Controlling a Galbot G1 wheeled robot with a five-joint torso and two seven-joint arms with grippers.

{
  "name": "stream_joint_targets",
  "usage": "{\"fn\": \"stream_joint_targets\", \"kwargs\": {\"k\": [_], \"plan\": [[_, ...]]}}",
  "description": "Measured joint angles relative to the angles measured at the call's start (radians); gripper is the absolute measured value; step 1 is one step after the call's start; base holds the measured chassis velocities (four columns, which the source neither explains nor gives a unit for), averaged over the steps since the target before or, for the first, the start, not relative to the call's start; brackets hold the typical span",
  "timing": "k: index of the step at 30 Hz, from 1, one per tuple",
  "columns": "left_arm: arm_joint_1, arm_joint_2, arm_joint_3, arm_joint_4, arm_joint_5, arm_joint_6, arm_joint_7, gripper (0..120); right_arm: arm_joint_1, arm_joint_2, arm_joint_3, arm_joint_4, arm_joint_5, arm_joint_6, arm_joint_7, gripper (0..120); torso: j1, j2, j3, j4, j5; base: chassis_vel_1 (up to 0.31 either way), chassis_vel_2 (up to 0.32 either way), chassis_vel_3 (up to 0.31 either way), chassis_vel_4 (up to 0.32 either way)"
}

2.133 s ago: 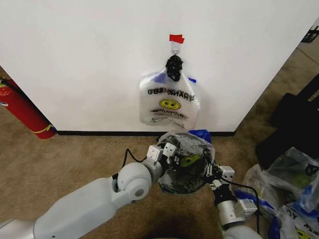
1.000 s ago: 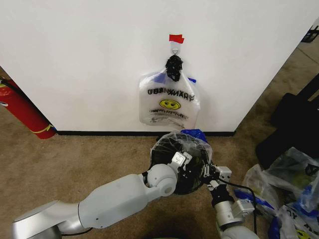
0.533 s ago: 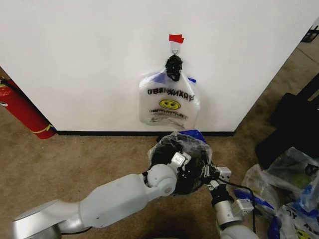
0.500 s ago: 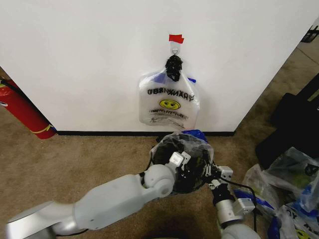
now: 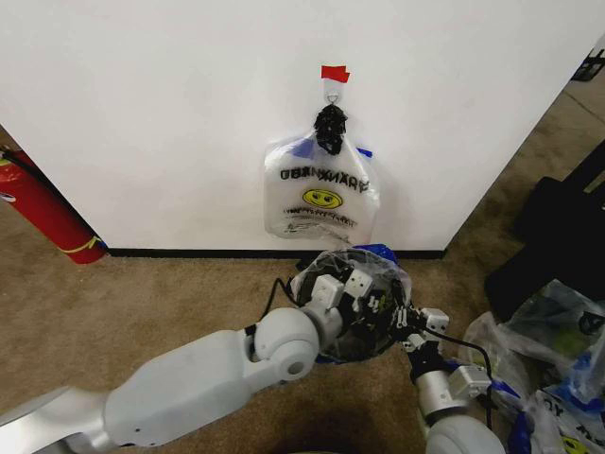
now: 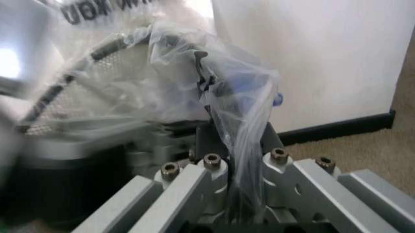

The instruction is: Pick up the garbage bag from the wall and place it over the trash bin.

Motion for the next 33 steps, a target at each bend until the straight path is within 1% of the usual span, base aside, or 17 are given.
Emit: {"fn": "stream_joint_targets", "kwargs": {"k": [4, 5, 7, 10, 16, 17, 19, 27, 29, 31, 33], "plan": [[-0.001, -0.016, 0.028, 0.100, 0.098, 0.002, 0.009, 0, -0.015, -0.001, -0.003, 0.017, -0.004, 0.005, -0.009, 0, 0.000, 0.000, 0.000, 0.0004, 0.0000, 0.000, 0.000, 0.000, 0.000], [-0.001, -0.016, 0.028, 0.100, 0.098, 0.002, 0.009, 0, -0.015, -0.001, -0.003, 0.017, -0.004, 0.005, -0.009, 0, 0.000, 0.000, 0.000, 0.0004, 0.0000, 0.000, 0.000, 0.000, 0.000], [-0.001, -0.027, 0.034, 0.135, 0.123, 0.012, 0.009, 0, -0.020, -0.002, -0.002, 0.023, -0.005, 0.006, -0.011, 0, 0.000, 0.000, 0.000, 0.0005, 0.0001, 0.000, 0.000, 0.000, 0.000], [-0.007, -0.046, 0.039, 0.170, 0.124, 0.034, 0.002, 0, -0.020, -0.004, -0.003, 0.027, -0.007, 0.006, -0.011, 0, 0.000, 0.000, 0.000, 0.0002, 0.0001, 0.000, 0.000, 0.000, 0.000], [-0.036, -0.063, 0.064, 0.199, 0.075, 0.100, -0.027, 0, -0.019, -0.008, -0.003, 0.030, -0.039, 0.017, -0.025, 0, 0.000, 0.000, 0.000, 0.0003, 0.0001, 0.000, 0.000, 0.000, 0.000], [-0.047, -0.072, 0.070, 0.203, 0.042, 0.133, -0.051, 0, -0.023, -0.010, -0.003, 0.026, -0.060, 0.033, -0.035, 0, 0.000, 0.000, 0.000, 0.0003, 0.0001, 0.000, 0.000, 0.000, 0.000], [-0.064, -0.084, 0.078, 0.215, -0.007, 0.163, -0.081, 0, -0.030, -0.010, -0.006, 0.025, -0.071, 0.047, -0.046, 0, 0.000, 0.000, 0.000, 0.0002, 0.0001, 0.000, 0.000, 0.000, 0.000], [-0.102, -0.117, 0.086, 0.265, -0.080, 0.179, -0.135, 0, -0.036, -0.004, -0.018, 0.010, -0.093, 0.073, -0.064, 0, 0.000, 0.000, 0.000, 0.0001, 0.0001, 0.000, 0.000, 0.000, 0.000], [-0.101, -0.115, 0.086, 0.264, -0.084, 0.179, -0.137, 0, -0.034, -0.003, -0.018, 0.007, -0.093, 0.073, -0.064, 0, 0.000, 0.000, 0.000, 0.0002, 0.0001, 0.000, 0.000, 0.000, 0.000], [-0.099, -0.104, 0.086, 0.245, -0.090, 0.180, -0.141, 0, -0.029, -0.004, -0.016, 0.002, -0.090, 0.073, -0.061, 0, 0.000, 0.000, 0.000, 0.0001, -0.0001, 0.000, 0.000, 0.000, 0.000], [-0.097, -0.071, 0.083, 0.183, -0.115, 0.188, -0.147, 0, -0.021, -0.009, -0.009, -0.007, -0.087, 0.073, -0.057, 0, 0.000, 0.000, 0.000, 0.0003, 0.0000, 0.000, 0.000, 0.000, 0.000]]}}
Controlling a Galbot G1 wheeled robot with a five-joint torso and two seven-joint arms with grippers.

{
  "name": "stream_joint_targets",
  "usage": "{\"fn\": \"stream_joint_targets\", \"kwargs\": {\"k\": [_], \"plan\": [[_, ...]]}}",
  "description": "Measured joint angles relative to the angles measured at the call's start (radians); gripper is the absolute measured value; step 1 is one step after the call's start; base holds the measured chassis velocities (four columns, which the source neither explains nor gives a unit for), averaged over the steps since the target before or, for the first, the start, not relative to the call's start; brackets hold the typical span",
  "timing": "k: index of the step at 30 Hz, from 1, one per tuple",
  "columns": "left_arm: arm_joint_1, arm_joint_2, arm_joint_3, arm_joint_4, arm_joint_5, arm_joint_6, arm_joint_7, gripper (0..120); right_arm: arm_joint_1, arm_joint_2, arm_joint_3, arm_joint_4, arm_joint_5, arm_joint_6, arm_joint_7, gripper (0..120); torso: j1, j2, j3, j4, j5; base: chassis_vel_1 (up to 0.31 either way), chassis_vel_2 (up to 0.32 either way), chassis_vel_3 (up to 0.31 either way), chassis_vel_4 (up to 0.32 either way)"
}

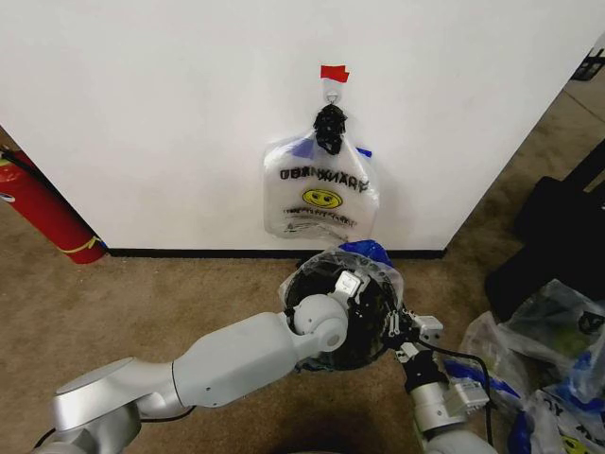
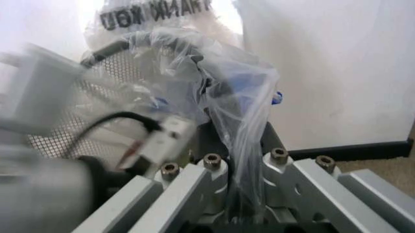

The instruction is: Pick up the garbage bag from the wall and place it over the trash bin.

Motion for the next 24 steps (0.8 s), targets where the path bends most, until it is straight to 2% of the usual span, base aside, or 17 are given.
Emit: {"fn": "stream_joint_targets", "kwargs": {"k": [2, 3, 7, 11, 18, 24], "plan": [[-0.006, 0.034, -0.007, -0.069, -0.064, 0.016, -0.016, 0, 0.004, -0.006, 0.003, -0.008, -0.001, 0.000, 0.001, 0, 0.000, 0.000, 0.000, 0.0002, -0.0001, 0.000, 0.000, 0.000, 0.000], [-0.006, 0.034, -0.007, -0.069, -0.064, 0.016, -0.016, 0, 0.004, -0.006, 0.003, -0.008, -0.001, 0.000, 0.001, 0, 0.000, 0.000, 0.000, 0.0002, -0.0001, 0.000, 0.000, 0.000, 0.000], [-0.068, 0.094, -0.005, -0.164, -0.250, 0.092, -0.067, 0, -0.003, -0.006, -0.004, -0.001, -0.032, 0.001, -0.001, 0, 0.000, 0.000, 0.000, 0.0000, 0.0001, 0.000, 0.000, 0.000, 0.000], [-0.097, 0.109, 0.011, -0.182, -0.317, 0.128, -0.091, 0, -0.011, -0.007, -0.006, 0.007, -0.055, 0.006, -0.005, 0, 0.000, 0.000, 0.000, -0.0001, 0.0000, 0.000, 0.000, 0.000, 0.000], [-0.074, 0.102, 0.069, -0.153, -0.281, 0.134, -0.080, 0, -0.015, -0.022, 0.005, 0.017, -0.035, 0.005, -0.001, 0, 0.000, 0.000, 0.000, -0.0001, 0.0000, 0.000, 0.000, 0.000, 0.000], [-0.043, 0.055, 0.078, -0.091, -0.221, 0.112, -0.018, 0, -0.012, -0.016, 0.002, 0.019, -0.001, -0.006, 0.011, 0, 0.000, 0.000, 0.000, -0.0002, 0.0000, 0.000, 0.000, 0.000, 0.000]]}}
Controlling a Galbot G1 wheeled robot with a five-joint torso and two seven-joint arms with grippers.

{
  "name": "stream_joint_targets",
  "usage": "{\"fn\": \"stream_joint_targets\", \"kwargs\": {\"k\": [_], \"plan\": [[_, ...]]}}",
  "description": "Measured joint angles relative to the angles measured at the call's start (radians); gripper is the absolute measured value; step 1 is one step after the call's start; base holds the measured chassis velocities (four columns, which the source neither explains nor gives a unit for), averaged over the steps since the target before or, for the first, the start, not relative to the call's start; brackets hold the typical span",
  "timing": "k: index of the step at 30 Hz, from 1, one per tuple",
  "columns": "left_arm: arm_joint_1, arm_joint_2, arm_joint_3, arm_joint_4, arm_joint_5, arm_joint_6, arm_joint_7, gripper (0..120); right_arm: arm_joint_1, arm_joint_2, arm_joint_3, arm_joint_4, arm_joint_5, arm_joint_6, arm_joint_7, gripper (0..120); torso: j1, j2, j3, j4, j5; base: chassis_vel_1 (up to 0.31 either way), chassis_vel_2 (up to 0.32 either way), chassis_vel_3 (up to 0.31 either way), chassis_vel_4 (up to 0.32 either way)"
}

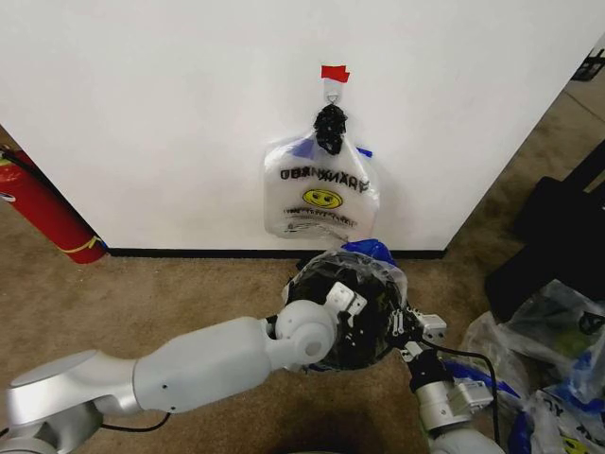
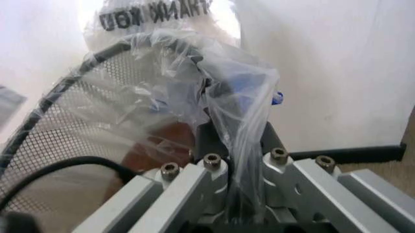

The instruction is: Pick up the garbage bag from the wall and place it over the trash bin.

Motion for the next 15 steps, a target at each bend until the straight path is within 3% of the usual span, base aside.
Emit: {"fn": "stream_joint_targets", "kwargs": {"k": [9, 12, 14, 15], "plan": [[0.008, -0.027, 0.000, 0.049, 0.036, -0.033, 0.019, 0, 0.011, 0.004, 0.000, -0.006, 0.020, -0.006, 0.009, 0, 0.000, 0.000, 0.000, 0.0001, 0.0000, 0.000, 0.000, 0.000, 0.000], [0.010, 0.008, -0.035, -0.029, 0.033, -0.043, 0.012, 0, 0.022, 0.008, 0.007, -0.025, 0.043, -0.014, 0.029, 0, 0.000, 0.000, 0.000, 0.0001, -0.0001, 0.000, 0.000, 0.000, 0.000], [0.003, 0.073, -0.061, -0.148, 0.013, -0.062, 0.009, 0, 0.053, 0.022, 0.007, -0.042, 0.126, -0.058, 0.073, 0, 0.000, 0.000, 0.000, 0.0003, 0.0003, 0.000, 0.000, 0.000, 0.000], [0.003, 0.073, -0.061, -0.148, 0.013, -0.062, 0.009, 0, 0.053, 0.022, 0.007, -0.042, 0.126, -0.058, 0.073, 0, 0.000, 0.000, 0.000, 0.0003, 0.0003, 0.000, 0.000, 0.000, 0.000]]}}
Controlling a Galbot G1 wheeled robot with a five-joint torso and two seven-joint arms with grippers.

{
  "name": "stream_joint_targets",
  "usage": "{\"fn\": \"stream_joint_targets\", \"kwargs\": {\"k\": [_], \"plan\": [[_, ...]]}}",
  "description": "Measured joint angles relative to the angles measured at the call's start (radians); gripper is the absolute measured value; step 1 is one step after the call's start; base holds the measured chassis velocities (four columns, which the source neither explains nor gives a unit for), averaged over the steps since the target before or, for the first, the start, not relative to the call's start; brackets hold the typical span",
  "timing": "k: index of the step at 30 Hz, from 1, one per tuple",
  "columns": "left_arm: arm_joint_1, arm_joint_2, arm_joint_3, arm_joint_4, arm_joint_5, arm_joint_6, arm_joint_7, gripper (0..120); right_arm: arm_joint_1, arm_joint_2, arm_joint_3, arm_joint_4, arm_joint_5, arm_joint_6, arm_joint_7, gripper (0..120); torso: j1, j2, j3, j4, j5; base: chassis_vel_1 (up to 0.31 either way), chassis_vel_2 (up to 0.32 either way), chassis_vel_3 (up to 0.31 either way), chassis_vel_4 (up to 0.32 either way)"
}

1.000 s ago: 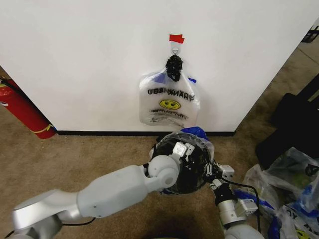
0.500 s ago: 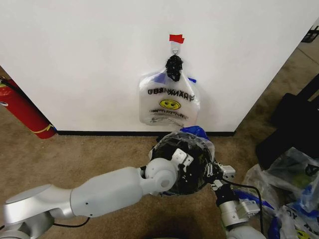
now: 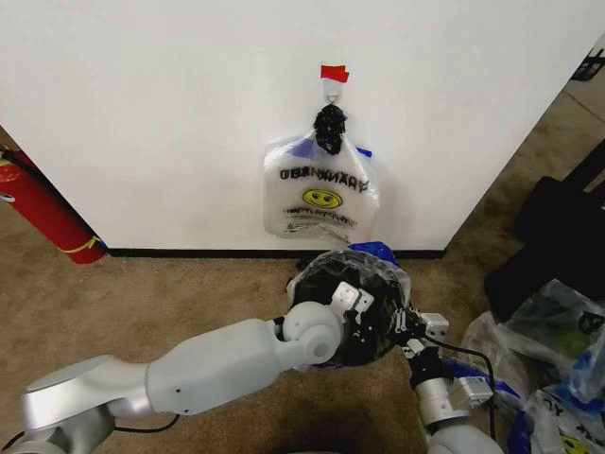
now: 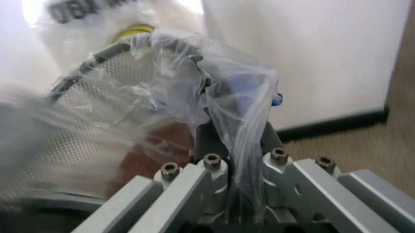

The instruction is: Pick up the garbage bag from the wall and place it over the trash bin.

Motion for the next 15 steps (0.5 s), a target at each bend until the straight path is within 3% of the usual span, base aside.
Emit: {"fn": "stream_joint_targets", "kwargs": {"k": [5, 8, 12, 14, 15], "plan": [[0.023, 0.127, -0.026, -0.166, 0.028, -0.062, 0.002, 0, 0.031, 0.012, 0.010, -0.003, 0.180, -0.081, 0.064, 0, 0.000, 0.000, 0.000, -0.0001, -0.0004, 0.000, 0.000, 0.000, 0.000], [0.047, 0.178, -0.058, -0.211, 0.058, -0.094, 0.015, 7, 0.031, 0.012, 0.017, 0.001, 0.226, -0.108, 0.077, 0, 0.000, 0.000, 0.000, -0.0005, -0.0007, 0.000, 0.000, 0.000, 0.000], [0.184, 0.284, -0.188, -0.299, 0.194, -0.248, 0.072, 23, 0.038, 0.007, 0.023, 0.021, 0.312, -0.173, 0.114, 0, 0.000, 0.000, 0.000, -0.0002, -0.0008, 0.000, 0.000, 0.000, 0.000], [0.303, 0.315, -0.294, -0.345, 0.241, -0.330, 0.078, 33, 0.046, 0.002, 0.023, 0.021, 0.336, -0.198, 0.125, 0, 0.000, 0.000, 0.000, -0.0001, -0.0005, 0.000, 0.000, 0.000, 0.000], [0.303, 0.315, -0.294, -0.345, 0.241, -0.330, 0.078, 33, 0.046, 0.002, 0.023, 0.021, 0.336, -0.198, 0.125, 0, 0.000, 0.000, 0.000, -0.0001, -0.0005, 0.000, 0.000, 0.000, 0.000]]}}
